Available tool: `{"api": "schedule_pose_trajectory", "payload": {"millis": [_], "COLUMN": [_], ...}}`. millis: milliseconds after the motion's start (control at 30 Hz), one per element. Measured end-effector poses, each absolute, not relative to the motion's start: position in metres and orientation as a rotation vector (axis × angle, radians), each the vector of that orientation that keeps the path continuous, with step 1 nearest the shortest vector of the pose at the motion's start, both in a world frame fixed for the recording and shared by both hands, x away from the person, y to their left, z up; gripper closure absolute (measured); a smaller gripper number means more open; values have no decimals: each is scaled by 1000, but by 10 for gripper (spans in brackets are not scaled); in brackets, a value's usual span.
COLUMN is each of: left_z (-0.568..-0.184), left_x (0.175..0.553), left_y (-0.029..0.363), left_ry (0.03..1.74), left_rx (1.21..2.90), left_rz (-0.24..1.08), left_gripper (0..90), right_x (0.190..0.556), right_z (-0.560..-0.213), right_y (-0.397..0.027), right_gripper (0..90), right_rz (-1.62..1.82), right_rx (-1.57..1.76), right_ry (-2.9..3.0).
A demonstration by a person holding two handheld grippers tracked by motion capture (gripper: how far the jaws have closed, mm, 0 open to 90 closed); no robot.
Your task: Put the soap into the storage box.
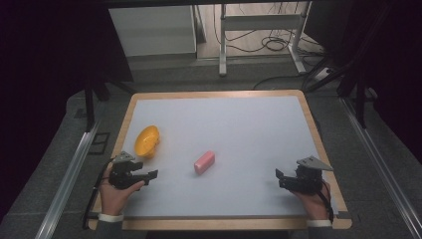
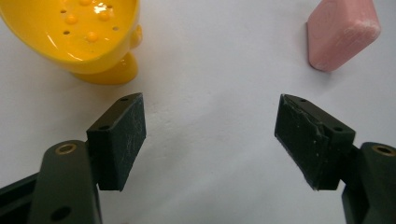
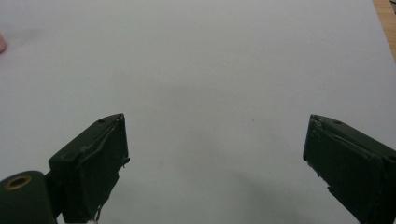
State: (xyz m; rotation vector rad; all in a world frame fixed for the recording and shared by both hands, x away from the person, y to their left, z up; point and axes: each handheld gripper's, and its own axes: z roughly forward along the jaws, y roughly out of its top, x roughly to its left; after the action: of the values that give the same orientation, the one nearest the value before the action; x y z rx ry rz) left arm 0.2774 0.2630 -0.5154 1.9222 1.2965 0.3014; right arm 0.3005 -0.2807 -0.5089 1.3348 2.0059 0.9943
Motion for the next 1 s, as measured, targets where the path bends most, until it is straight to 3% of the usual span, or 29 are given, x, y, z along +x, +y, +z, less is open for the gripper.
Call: {"api": "schedule_pose_trajectory", "payload": {"millis": [1000], "left_z": [-496], "left_x": [270], "left_y": [247], "left_ry": [1318], "left_rx": [1946], "left_rz": [404], "left_gripper": [246], "right_x": [299], "right_z": [-513], "right_y": [-289], "right_gripper": [88], "right_rz": [976], "right_rx": [1347], "right_ry": [2032]}}
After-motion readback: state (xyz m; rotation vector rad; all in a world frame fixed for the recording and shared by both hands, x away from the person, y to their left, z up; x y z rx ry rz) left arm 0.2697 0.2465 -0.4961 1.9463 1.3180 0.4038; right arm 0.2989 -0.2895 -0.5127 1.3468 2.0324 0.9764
